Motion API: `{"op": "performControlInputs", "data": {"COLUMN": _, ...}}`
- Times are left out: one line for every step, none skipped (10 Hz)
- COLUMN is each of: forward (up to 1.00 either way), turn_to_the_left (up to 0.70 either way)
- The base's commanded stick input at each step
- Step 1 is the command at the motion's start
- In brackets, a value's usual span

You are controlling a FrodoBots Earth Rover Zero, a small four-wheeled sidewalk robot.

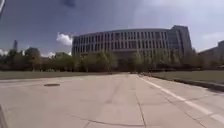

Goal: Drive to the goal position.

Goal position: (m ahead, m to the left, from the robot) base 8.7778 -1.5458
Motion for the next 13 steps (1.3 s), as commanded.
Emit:
{"op": "performControlInputs", "data": {"forward": 0.7, "turn_to_the_left": 0.06}}
{"op": "performControlInputs", "data": {"forward": 0.7, "turn_to_the_left": 0.06}}
{"op": "performControlInputs", "data": {"forward": 0.7, "turn_to_the_left": 0.06}}
{"op": "performControlInputs", "data": {"forward": 0.7, "turn_to_the_left": 0.06}}
{"op": "performControlInputs", "data": {"forward": 0.7, "turn_to_the_left": 0.06}}
{"op": "performControlInputs", "data": {"forward": 0.7, "turn_to_the_left": 0.06}}
{"op": "performControlInputs", "data": {"forward": 0.7, "turn_to_the_left": 0.06}}
{"op": "performControlInputs", "data": {"forward": 0.7, "turn_to_the_left": 0.06}}
{"op": "performControlInputs", "data": {"forward": 0.7, "turn_to_the_left": 0.06}}
{"op": "performControlInputs", "data": {"forward": 0.7, "turn_to_the_left": 0.06}}
{"op": "performControlInputs", "data": {"forward": 0.7, "turn_to_the_left": 0.06}}
{"op": "performControlInputs", "data": {"forward": 0.7, "turn_to_the_left": 0.06}}
{"op": "performControlInputs", "data": {"forward": 0.7, "turn_to_the_left": -0.29}}
